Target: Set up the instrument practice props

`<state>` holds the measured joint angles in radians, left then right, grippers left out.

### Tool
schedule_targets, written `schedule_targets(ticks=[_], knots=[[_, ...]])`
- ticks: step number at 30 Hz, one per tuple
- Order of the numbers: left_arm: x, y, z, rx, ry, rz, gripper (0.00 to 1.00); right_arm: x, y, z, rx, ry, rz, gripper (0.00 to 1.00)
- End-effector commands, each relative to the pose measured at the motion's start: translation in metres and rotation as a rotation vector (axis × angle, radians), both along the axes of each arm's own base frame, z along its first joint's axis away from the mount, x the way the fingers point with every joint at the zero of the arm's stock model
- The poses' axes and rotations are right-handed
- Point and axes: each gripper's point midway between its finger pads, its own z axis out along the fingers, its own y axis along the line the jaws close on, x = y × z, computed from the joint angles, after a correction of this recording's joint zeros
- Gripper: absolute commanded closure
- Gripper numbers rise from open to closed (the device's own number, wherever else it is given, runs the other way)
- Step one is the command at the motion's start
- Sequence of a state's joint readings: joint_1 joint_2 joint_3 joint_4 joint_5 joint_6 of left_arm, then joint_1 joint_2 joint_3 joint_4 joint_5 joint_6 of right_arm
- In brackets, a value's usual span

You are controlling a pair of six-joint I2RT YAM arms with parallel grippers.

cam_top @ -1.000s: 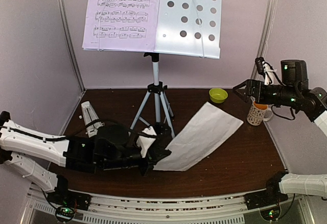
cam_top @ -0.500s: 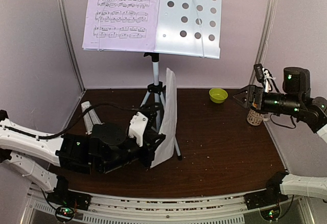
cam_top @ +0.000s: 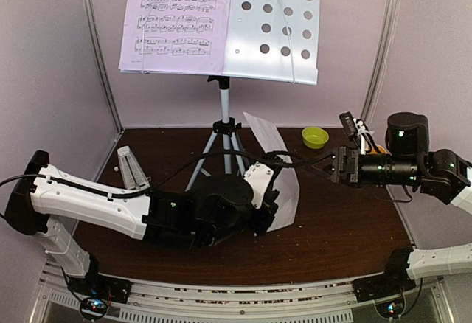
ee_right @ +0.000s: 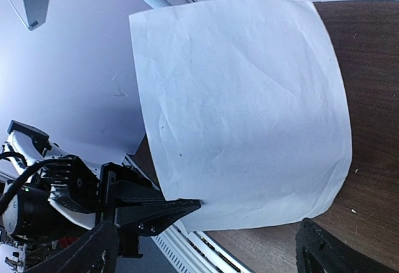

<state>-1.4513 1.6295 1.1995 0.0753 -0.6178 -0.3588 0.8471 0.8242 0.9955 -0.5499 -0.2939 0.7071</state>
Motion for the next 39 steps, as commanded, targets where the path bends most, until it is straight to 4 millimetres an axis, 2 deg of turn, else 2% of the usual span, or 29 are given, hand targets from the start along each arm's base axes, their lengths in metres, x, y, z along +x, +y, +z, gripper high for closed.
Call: schedule_targets(ticks=[1, 8, 14, 18, 20, 26, 31, 34, 39], knots=[[-0.001, -0.019, 0.017, -0.019, -0.027, -0.057, 1.0, 0.015, 0.003, -0.012, -0.085, 0.022, -0.106, 0.0], [-0.012, -0.043, 0.01, 0.046, -0.047, -0.166, 1.0, 0.02, 0.014, -0.012, -0.117, 0.024, -0.14, 0.0], [-0.01, -0.049, 0.008, 0.069, -0.058, -0.185, 1.0, 0.015, 0.026, -0.006, -0.067, 0.026, -0.119, 0.0], [-0.009, -0.052, 0.009, 0.078, -0.063, -0.196, 1.0, 0.014, 0.032, -0.011, -0.081, 0.031, -0.12, 0.0], [-0.009, -0.053, 0.009, 0.086, -0.067, -0.201, 1.0, 0.019, 0.025, -0.022, -0.133, 0.04, -0.171, 0.0], [-0.006, -0.059, -0.001, 0.154, -0.066, -0.191, 1.0, 0.03, 0.012, -0.032, -0.173, 0.057, -0.285, 0.14], [-0.004, -0.061, -0.001, 0.169, -0.066, -0.182, 1.0, 0.036, 0.0, -0.042, -0.178, 0.06, -0.371, 0.33], [-0.004, -0.062, -0.001, 0.163, -0.065, -0.186, 1.0, 0.038, -0.001, -0.046, -0.157, 0.058, -0.387, 0.43], [-0.007, -0.063, 0.003, 0.156, -0.076, -0.202, 1.0, 0.04, -0.001, -0.051, -0.126, 0.075, -0.416, 0.52]])
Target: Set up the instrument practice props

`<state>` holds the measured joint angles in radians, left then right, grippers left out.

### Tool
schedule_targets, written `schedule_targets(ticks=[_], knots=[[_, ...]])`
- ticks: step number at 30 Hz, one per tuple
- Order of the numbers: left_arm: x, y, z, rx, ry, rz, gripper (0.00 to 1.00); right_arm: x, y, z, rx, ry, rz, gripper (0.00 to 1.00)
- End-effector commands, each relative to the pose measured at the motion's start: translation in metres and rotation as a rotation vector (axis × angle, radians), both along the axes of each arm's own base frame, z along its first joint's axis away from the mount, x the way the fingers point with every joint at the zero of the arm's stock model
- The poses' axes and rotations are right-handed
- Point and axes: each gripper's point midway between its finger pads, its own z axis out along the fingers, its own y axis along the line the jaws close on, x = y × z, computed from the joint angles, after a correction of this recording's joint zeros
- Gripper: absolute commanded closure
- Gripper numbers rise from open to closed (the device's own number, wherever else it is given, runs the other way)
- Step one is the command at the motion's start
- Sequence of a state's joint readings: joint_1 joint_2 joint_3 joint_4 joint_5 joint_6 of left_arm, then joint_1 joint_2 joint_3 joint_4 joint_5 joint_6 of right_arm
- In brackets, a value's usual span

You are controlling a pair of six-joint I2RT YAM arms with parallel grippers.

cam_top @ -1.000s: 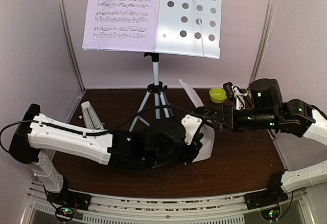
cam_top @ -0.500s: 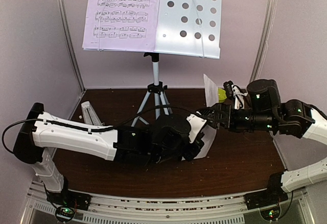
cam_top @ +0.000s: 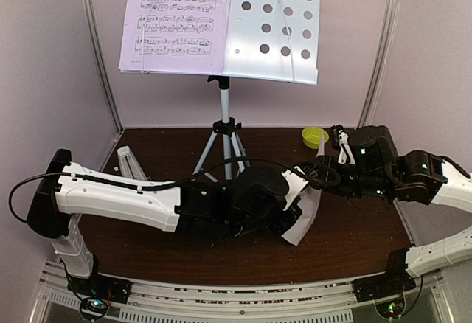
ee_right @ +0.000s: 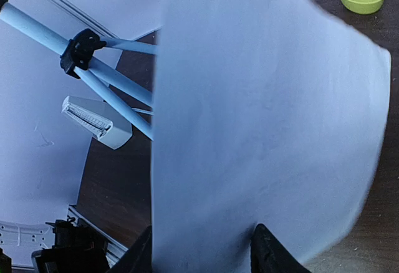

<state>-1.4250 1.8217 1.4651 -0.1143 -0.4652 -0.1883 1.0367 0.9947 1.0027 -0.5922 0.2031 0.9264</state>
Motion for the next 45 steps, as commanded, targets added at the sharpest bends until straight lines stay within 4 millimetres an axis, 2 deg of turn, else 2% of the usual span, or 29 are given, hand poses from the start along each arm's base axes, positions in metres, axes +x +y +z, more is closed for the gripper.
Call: schedule_targets(ticks=[1, 4, 9, 14, 16, 19, 22, 24, 25, 26, 27, 28, 29, 30, 33, 37, 40, 43, 45], knots=[[-0.004, -0.009, 0.021, -0.056, -0.024, -0.03, 1.0, 0.006, -0.006, 0.001, 0.04, -0.019, -0.071, 0.55], [-0.003, -0.007, 0.021, -0.054, -0.029, -0.025, 1.0, 0.007, -0.011, 0.007, 0.064, -0.032, -0.094, 0.7], [-0.001, -0.006, 0.017, -0.046, -0.028, -0.008, 1.0, 0.006, -0.015, 0.016, 0.089, -0.046, -0.103, 0.84], [0.001, 0.001, 0.02, -0.068, -0.02, 0.013, 0.8, 0.007, -0.02, 0.021, 0.095, -0.065, -0.114, 1.0], [0.002, 0.006, 0.02, -0.079, -0.016, 0.021, 0.75, 0.007, -0.023, 0.023, 0.099, -0.075, -0.121, 1.0], [0.005, 0.014, 0.015, -0.082, -0.002, 0.029, 0.75, 0.007, -0.027, 0.021, 0.095, -0.083, -0.122, 1.0], [0.006, 0.018, 0.003, -0.08, 0.043, 0.013, 0.74, 0.007, -0.037, 0.006, 0.048, -0.066, -0.143, 1.0], [0.004, 0.018, -0.003, -0.126, 0.116, -0.042, 0.56, 0.004, -0.054, -0.02, 0.003, -0.005, -0.174, 1.0], [0.002, 0.018, -0.006, -0.158, 0.158, -0.074, 0.45, 0.002, -0.061, -0.029, 0.002, 0.012, -0.179, 0.95], [0.001, 0.019, -0.01, -0.194, 0.193, -0.096, 0.34, 0.0, -0.069, -0.033, 0.016, 0.011, -0.188, 0.86], [0.002, 0.019, -0.014, -0.228, 0.226, -0.107, 0.21, -0.001, -0.075, -0.038, 0.021, 0.01, -0.201, 0.72], [0.006, 0.02, -0.022, -0.256, 0.266, -0.101, 0.1, -0.002, -0.085, -0.038, 0.041, -0.008, -0.223, 0.53], [0.013, 0.018, -0.029, -0.283, 0.319, -0.105, 0.04, 0.0, -0.092, -0.041, 0.051, -0.02, -0.249, 0.31], [0.019, 0.014, -0.038, -0.298, 0.363, -0.098, 0.03, 0.001, -0.099, -0.048, 0.058, -0.024, -0.271, 0.21], [0.034, 0.013, -0.045, -0.335, 0.402, -0.056, 0.02, 0.007, -0.106, -0.071, 0.082, 0.021, -0.279, 0.18], [0.044, 0.033, -0.037, -0.437, 0.378, 0.026, 0.04, 0.019, -0.116, -0.112, -0.026, 0.081, -0.288, 0.22], [0.042, 0.051, -0.048, -0.459, 0.402, 0.063, 0.04, 0.029, -0.129, -0.142, -0.142, 0.149, -0.309, 0.22], [0.035, 0.054, -0.062, -0.433, 0.448, 0.058, 0.05, 0.034, -0.138, -0.167, -0.179, 0.238, -0.332, 0.21], [0.029, 0.053, -0.067, -0.433, 0.476, 0.044, 0.05, 0.035, -0.142, -0.176, -0.189, 0.279, -0.35, 0.15]])
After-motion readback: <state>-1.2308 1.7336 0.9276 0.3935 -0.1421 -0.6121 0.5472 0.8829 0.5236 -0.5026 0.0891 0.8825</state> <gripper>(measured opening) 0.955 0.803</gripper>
